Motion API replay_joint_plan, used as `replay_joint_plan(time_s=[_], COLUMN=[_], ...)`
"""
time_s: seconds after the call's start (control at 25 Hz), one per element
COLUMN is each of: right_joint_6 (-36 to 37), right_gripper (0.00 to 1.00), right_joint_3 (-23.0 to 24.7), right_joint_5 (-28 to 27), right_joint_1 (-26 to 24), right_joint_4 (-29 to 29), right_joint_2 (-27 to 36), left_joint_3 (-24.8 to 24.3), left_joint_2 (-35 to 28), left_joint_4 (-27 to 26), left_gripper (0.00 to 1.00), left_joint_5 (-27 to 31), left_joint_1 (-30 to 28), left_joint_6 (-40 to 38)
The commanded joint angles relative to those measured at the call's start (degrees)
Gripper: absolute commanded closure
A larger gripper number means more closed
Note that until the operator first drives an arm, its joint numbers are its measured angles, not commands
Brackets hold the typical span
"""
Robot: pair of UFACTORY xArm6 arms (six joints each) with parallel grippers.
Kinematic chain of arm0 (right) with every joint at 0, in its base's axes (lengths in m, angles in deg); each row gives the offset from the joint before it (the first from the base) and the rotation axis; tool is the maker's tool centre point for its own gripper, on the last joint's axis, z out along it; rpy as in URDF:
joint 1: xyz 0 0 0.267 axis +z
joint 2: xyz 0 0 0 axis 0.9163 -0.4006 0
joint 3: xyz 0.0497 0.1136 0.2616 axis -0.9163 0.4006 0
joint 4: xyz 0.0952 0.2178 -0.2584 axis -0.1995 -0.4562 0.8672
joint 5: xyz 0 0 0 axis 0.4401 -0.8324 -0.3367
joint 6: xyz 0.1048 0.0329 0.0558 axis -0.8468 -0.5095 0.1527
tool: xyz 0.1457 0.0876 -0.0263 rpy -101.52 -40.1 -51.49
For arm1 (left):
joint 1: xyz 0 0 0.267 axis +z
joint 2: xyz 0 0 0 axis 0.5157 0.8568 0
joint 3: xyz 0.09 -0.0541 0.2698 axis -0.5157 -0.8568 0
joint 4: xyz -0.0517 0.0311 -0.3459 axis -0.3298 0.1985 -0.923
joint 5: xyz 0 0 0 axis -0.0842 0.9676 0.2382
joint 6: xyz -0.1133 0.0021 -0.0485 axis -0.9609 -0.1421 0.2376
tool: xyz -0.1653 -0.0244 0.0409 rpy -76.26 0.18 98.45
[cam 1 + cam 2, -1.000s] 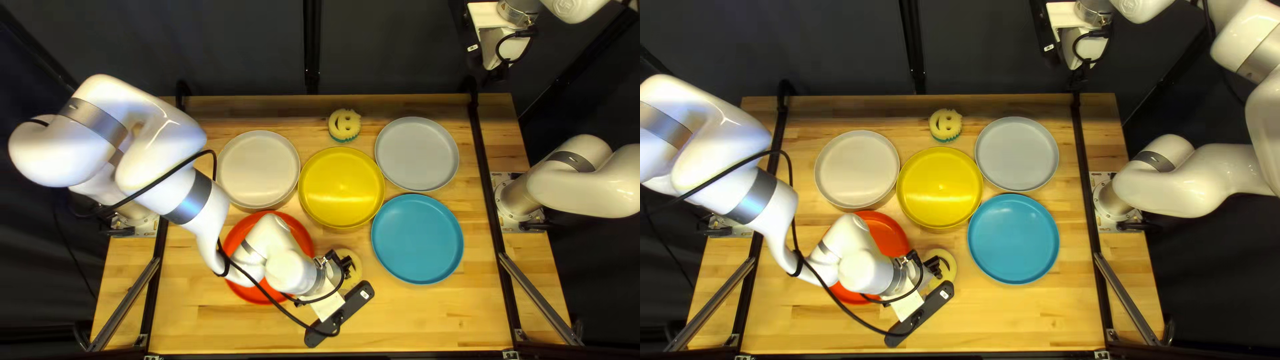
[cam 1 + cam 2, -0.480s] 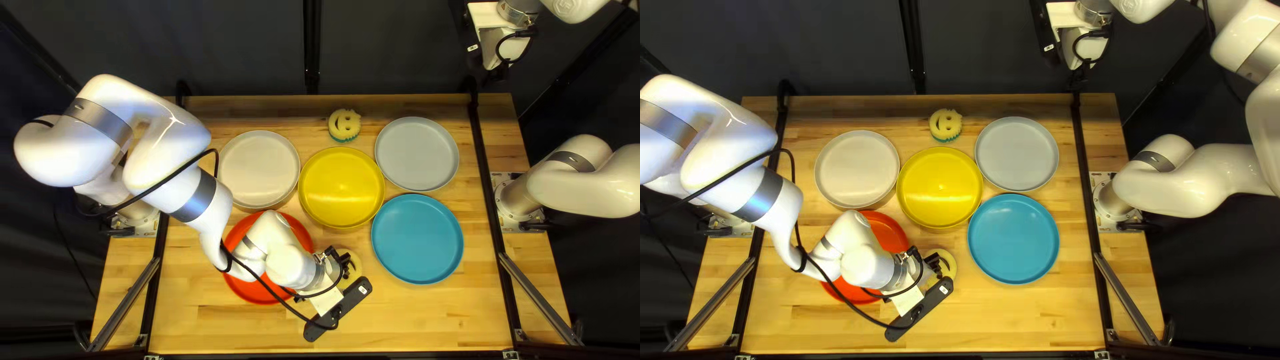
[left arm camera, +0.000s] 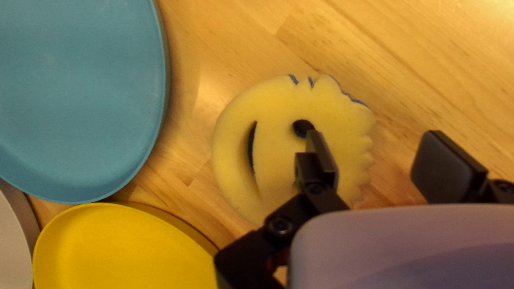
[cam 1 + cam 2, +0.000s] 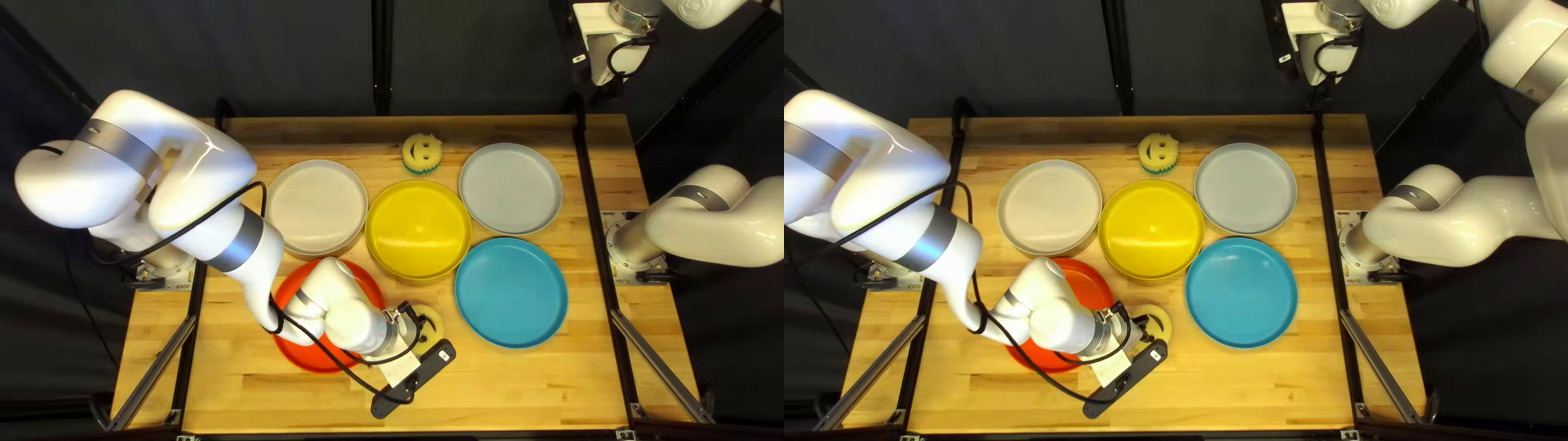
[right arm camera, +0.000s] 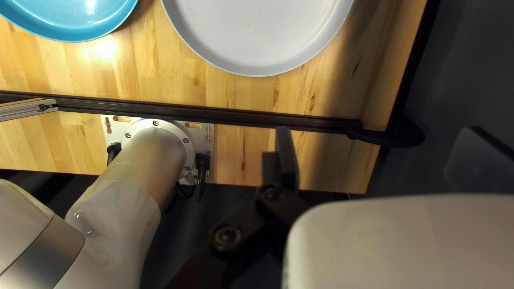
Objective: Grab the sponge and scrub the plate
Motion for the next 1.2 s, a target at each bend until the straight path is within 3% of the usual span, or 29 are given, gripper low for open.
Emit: replay_joint_plan(time_s=[0.04,0.2,0.6,0.88,1.2], right_joint_6=[0.0,0.0,0.0,0.0,0.0], right_gripper=[0.0,0.0,0.0,0.0,0.0], right_joint_3=[0.0,0.0,0.0,0.0,0.0], right_joint_5=[0.0,0.0,0.0,0.0,0.0], right_joint_1=[0.0,0.0,0.0,0.0,0.0], right_joint_4=[0.0,0.0,0.0,0.0,0.0], right_joint_2=[0.0,0.0,0.0,0.0,0.0], left_joint_3=[-0.55,-1.88,-9.7,-23.57,-34.23], left_joint_2=[0.02,-2.75,-17.77,-33.47,-42.29], left_joint_4=[-1.46,-2.6,-6.13,-11.72,-19.47], left_gripper=[1.0,1.0,1.0,1.0,1.0], left_joint_5=[-0.65,0.89,10.15,12.91,12.61], left_joint_1=[0.21,-0.02,-0.16,5.17,13.68], left_joint_6=[1.78,2.63,3.93,8.95,19.27])
